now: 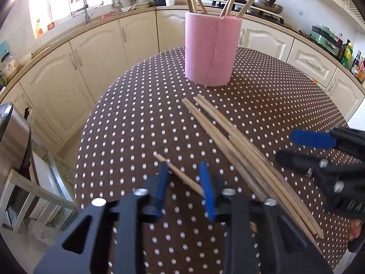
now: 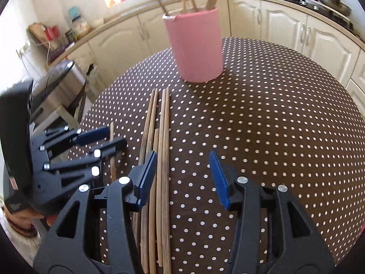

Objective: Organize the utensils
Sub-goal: 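Move both open grippers back down to the loose chopstick pile, then close each gripper on one wooden chopstick from the pile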

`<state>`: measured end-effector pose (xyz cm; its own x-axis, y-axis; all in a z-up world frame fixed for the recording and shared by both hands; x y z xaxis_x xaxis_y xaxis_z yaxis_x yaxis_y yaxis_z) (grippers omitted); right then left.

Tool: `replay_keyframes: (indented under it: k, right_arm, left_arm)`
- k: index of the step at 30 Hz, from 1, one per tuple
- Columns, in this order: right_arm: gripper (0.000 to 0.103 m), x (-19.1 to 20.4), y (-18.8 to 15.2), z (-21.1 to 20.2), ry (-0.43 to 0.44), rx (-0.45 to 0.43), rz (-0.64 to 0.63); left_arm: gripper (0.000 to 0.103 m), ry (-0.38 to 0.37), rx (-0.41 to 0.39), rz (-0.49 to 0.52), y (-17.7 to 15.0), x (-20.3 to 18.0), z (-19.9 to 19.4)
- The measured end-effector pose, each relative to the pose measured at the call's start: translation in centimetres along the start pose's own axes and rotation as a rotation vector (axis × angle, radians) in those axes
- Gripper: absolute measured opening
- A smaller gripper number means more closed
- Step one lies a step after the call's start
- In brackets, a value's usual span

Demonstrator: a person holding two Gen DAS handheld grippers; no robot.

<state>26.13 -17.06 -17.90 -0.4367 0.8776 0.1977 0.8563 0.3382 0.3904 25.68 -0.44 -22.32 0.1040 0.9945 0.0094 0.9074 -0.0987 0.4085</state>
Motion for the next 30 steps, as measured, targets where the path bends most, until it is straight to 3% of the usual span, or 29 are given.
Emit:
replay_keyframes:
  k: [3,11,18,23,30]
  right_arm:
    - [0.047,0.3,0.3,1.0,-0.017,0.035,-0.018]
    - [0.045,0.9,1.4,2.3,-0.070,0.088,-0.059]
    - [0.042,2.5,3.5,3.3,-0.129,0.169,-0.127]
    - [0.033,3.3,4.6,4.2,-0.148,0.231,-0.153]
    - [0.029,4.6,6.4,5.7,-0.167,0.308,-0.171]
  left_arm:
    - [0.010,-0.041,-0.003,0.014,0.8,0.3,0.4]
    - [0.009,-0.073,0.027,-0.022,0.4,0.3,0.1]
    - [0.019,-0.088,0.084,-0.060,-0.7,0.4,-0.5]
    - [0.024,-0.065,0.109,-0.050,-0.6,-0.1,-0.4]
    - [0.024,-0.037,0.128,-0.040,-0.1,-0.7,-0.1]
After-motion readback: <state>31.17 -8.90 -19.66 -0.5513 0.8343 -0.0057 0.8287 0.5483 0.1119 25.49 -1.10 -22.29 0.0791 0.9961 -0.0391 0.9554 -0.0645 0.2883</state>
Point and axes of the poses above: each gripper's, at about its wrist camera, not at the fingertips, and z roughly the way its jaws point, x to its left, y to its top, the point moved 2 cm from there along z, roughly the way its jaws point, and after that the axes turned 13 degrees about x, right-handed, at the moved point
